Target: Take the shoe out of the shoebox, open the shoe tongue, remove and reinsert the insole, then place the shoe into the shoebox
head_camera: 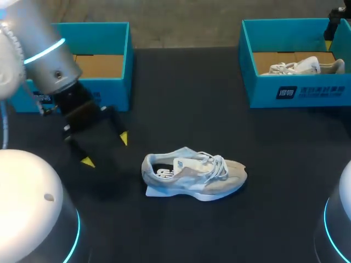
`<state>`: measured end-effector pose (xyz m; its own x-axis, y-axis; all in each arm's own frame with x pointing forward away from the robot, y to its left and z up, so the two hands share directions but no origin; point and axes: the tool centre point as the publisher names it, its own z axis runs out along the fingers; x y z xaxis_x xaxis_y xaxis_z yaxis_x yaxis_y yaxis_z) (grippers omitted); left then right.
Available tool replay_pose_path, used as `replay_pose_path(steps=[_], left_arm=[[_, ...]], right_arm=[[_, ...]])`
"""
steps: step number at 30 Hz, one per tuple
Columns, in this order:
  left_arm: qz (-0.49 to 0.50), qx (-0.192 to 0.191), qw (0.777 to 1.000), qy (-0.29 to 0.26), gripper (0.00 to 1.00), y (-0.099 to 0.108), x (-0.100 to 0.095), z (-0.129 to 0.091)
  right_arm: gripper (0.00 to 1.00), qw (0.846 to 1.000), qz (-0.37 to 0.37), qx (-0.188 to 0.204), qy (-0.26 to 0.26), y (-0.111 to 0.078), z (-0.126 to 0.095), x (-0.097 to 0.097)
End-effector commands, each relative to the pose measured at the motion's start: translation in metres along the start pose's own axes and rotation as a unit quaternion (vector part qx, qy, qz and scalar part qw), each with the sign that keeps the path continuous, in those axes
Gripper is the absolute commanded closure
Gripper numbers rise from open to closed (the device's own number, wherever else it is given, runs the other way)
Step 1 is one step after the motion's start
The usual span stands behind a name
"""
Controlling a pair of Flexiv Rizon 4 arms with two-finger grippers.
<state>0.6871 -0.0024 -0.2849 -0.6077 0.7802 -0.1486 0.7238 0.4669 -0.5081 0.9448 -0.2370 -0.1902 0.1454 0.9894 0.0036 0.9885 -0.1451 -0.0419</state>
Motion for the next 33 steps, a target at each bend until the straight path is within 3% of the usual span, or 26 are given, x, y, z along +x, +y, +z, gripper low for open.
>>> replay_pose_path(steps=[1,12,19,25,33], left_arm=[[-0.124,0.033,0.978,-0.167,0.00,0.010,0.010,0.009],[-0.124,0.033,0.978,-0.167,0.00,0.010,0.010,0.009],[-0.253,0.154,0.931,-0.215,0.00,0.026,0.013,0.021],[-0.266,0.197,0.913,-0.239,0.00,0.035,0.023,0.032],[-0.283,0.235,0.901,-0.229,0.00,0.057,0.012,0.045]], right_arm=[[0.00,1.000,0.001,-0.001,0.000,-0.001,0.000,0.000],[0.00,1.000,0.001,-0.001,0.000,-0.001,0.000,0.000],[0.00,1.000,0.001,-0.001,0.000,-0.001,0.000,0.000],[0.00,1.000,0.001,-0.001,0.000,-0.001,0.000,0.000],[0.00,1.000,0.001,-0.001,0.000,-0.001,0.000,0.000]])
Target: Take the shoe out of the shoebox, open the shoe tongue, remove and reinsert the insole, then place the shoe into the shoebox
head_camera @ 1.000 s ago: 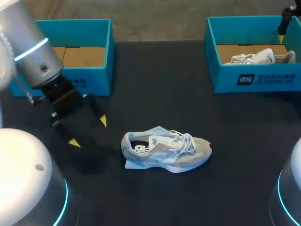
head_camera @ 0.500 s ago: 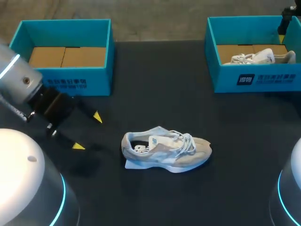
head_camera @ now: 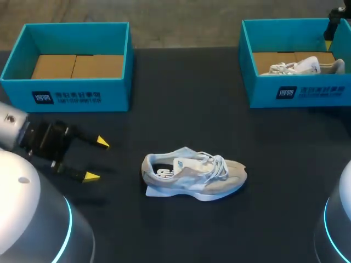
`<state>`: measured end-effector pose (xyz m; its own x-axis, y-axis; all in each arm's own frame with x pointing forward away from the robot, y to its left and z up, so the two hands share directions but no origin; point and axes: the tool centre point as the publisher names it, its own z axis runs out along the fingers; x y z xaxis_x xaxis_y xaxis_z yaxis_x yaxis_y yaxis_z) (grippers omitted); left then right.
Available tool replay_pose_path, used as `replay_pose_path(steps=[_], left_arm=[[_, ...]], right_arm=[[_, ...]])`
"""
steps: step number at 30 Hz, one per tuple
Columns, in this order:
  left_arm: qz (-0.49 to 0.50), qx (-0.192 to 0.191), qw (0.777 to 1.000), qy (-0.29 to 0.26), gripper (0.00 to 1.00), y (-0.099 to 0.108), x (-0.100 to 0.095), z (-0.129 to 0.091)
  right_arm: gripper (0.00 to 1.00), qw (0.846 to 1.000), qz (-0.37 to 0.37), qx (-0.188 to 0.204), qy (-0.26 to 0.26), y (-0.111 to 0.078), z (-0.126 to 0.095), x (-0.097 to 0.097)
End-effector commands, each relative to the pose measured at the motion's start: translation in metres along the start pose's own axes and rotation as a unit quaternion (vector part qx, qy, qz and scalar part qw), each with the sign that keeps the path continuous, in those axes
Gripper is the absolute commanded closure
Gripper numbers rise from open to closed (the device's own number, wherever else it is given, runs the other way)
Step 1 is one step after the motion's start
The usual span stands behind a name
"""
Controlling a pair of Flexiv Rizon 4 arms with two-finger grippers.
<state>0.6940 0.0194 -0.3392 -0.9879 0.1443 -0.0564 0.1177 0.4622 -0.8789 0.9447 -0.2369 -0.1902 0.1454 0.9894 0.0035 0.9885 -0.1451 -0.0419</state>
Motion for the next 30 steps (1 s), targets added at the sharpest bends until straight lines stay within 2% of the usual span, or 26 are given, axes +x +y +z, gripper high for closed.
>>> replay_pose_path(steps=[1,8,15,21,26,30], left_arm=[[-0.006,0.022,1.000,0.016,0.00,0.015,-0.013,0.012],[-0.011,0.043,0.998,0.039,0.00,0.031,-0.012,0.018],[-0.031,0.043,0.998,0.016,0.00,0.036,0.000,0.018],[-0.042,0.060,0.997,0.004,0.00,0.042,0.010,0.017],[-0.054,0.075,0.996,-0.001,0.00,0.047,0.013,0.016],[-0.049,0.064,0.997,0.008,0.00,0.048,0.013,0.014]], right_arm=[[0.00,1.000,0.001,-0.001,0.000,-0.001,0.000,0.000],[0.00,1.000,0.001,-0.001,0.000,-0.001,0.000,0.000],[0.00,1.000,0.001,-0.001,0.000,-0.001,0.000,0.000],[0.00,1.000,0.001,-0.001,0.000,-0.001,0.000,0.000],[0.00,1.000,0.001,-0.001,0.000,-0.001,0.000,0.000],[0.00,1.000,0.001,-0.001,0.000,-0.001,0.000,0.000]])
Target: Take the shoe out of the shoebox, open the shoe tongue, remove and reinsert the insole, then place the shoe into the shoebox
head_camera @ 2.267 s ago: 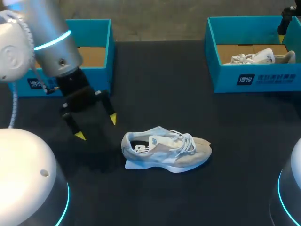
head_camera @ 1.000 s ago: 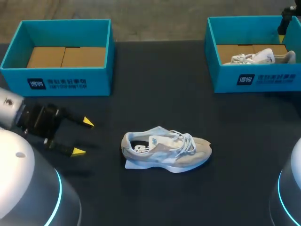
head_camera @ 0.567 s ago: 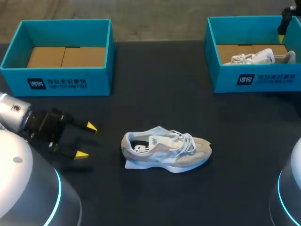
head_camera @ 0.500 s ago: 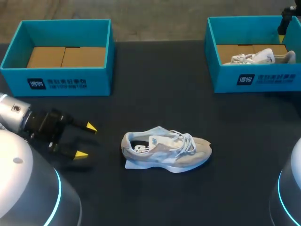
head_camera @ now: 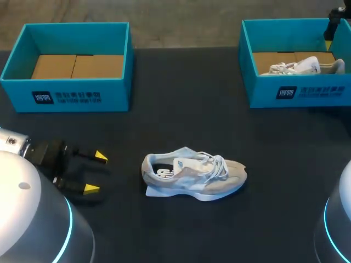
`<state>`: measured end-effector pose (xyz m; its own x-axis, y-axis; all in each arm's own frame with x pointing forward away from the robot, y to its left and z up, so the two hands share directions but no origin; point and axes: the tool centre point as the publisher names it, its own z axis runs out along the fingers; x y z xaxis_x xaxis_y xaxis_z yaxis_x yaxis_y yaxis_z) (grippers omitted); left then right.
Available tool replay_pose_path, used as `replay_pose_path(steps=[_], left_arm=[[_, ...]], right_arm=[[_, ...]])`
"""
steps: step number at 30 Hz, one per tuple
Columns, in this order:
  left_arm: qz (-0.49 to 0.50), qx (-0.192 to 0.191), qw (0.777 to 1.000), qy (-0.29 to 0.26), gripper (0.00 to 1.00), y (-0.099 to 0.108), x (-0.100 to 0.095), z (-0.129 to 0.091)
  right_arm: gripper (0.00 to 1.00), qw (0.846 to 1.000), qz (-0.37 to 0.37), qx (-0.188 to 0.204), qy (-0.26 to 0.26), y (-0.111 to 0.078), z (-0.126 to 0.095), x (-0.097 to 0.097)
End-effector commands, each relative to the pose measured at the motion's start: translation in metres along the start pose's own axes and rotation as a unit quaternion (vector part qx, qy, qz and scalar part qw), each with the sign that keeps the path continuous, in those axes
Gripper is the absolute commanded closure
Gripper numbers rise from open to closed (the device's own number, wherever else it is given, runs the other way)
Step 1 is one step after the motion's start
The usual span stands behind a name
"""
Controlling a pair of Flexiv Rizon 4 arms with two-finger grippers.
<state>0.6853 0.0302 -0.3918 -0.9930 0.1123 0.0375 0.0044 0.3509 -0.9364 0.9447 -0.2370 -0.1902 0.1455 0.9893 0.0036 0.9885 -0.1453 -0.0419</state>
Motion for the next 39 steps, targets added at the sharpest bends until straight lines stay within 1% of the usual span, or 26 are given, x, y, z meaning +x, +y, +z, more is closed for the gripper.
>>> replay_pose_path(steps=[1,7,10,12,15,22,29,34,39], left_arm=[[0.000,-0.004,1.000,0.003,0.00,-0.002,0.000,-0.002],[0.000,-0.004,1.000,0.003,0.00,-0.002,0.000,-0.002],[-0.028,0.027,0.999,-0.023,0.00,0.000,0.001,0.006],[-0.031,0.041,0.998,-0.032,0.00,0.000,0.001,0.009],[-0.032,0.051,0.997,-0.040,0.00,-0.001,0.004,0.015],[-0.031,0.054,0.997,-0.055,0.00,-0.005,0.002,0.021],[-0.046,0.055,0.996,-0.047,0.00,-0.005,-0.009,0.030],[-0.052,0.057,0.996,-0.049,0.00,-0.008,-0.014,0.043],[-0.048,0.056,0.996,-0.049,0.00,-0.013,-0.014,0.061]], right_arm=[[0.00,1.000,0.000,-0.001,0.000,-0.001,0.000,0.000],[0.00,1.000,0.000,-0.001,0.000,-0.001,0.000,0.000],[0.00,1.000,0.000,-0.001,0.000,-0.001,0.000,0.000],[0.00,1.000,0.000,-0.001,0.000,-0.001,0.000,0.000],[0.00,1.000,0.000,-0.001,0.000,-0.001,0.000,0.000],[0.00,1.000,0.000,-0.001,0.000,-0.001,0.000,0.000],[0.00,1.000,0.000,-0.001,0.000,-0.001,0.000,0.000],[0.00,1.000,0.000,-0.001,0.000,-0.001,0.000,0.000],[0.00,1.000,0.000,-0.001,0.000,-0.001,0.000,0.000]])
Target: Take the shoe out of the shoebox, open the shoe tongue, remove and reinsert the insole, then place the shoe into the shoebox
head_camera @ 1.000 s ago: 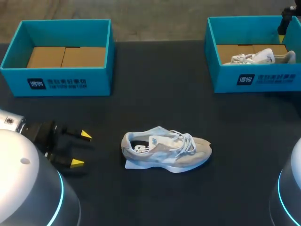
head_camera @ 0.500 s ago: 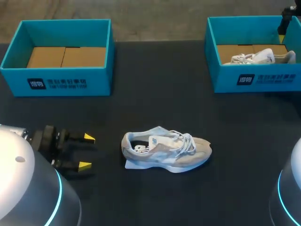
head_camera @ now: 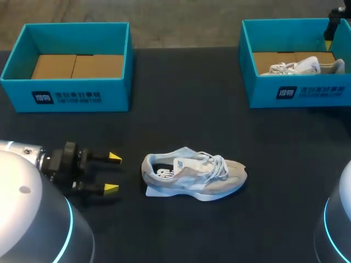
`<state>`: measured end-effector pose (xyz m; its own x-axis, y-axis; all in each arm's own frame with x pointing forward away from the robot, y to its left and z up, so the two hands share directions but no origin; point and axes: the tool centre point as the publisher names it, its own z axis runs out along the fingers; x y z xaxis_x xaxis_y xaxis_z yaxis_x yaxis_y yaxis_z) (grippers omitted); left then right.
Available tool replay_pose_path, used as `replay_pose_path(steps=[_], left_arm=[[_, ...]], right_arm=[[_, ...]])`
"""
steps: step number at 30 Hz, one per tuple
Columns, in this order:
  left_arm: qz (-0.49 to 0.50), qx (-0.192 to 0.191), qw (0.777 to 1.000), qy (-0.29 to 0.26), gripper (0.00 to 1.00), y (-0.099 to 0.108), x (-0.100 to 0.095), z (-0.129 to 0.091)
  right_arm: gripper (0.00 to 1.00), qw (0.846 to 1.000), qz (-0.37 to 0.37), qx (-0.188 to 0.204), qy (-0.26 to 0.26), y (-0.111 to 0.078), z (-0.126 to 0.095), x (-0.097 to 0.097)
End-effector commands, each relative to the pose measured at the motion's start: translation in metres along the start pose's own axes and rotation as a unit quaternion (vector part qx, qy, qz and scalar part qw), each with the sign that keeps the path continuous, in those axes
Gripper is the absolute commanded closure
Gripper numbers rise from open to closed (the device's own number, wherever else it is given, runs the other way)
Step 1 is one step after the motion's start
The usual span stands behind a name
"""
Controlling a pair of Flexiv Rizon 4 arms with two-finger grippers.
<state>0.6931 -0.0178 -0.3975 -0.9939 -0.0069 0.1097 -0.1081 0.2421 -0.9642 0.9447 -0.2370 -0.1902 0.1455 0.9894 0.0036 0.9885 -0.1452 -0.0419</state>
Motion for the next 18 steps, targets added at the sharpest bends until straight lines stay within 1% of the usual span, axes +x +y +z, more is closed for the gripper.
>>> replay_pose_path(steps=[1,5,10,18], left_arm=[[0.009,-0.006,1.000,-0.005,0.00,0.000,0.001,0.019],[0.017,-0.007,1.000,-0.006,0.00,-0.002,0.001,0.030],[0.010,0.000,1.000,-0.013,0.00,-0.005,-0.005,0.042],[0.015,-0.002,1.000,-0.006,0.00,-0.007,-0.003,0.057]], right_arm=[[0.00,1.000,0.000,-0.001,0.000,-0.001,0.000,0.000],[0.00,1.000,0.000,-0.001,0.000,-0.001,0.000,0.000],[0.00,1.000,0.000,-0.001,0.000,-0.001,0.000,0.000],[0.00,1.000,0.000,-0.001,0.000,-0.001,0.000,0.000]])
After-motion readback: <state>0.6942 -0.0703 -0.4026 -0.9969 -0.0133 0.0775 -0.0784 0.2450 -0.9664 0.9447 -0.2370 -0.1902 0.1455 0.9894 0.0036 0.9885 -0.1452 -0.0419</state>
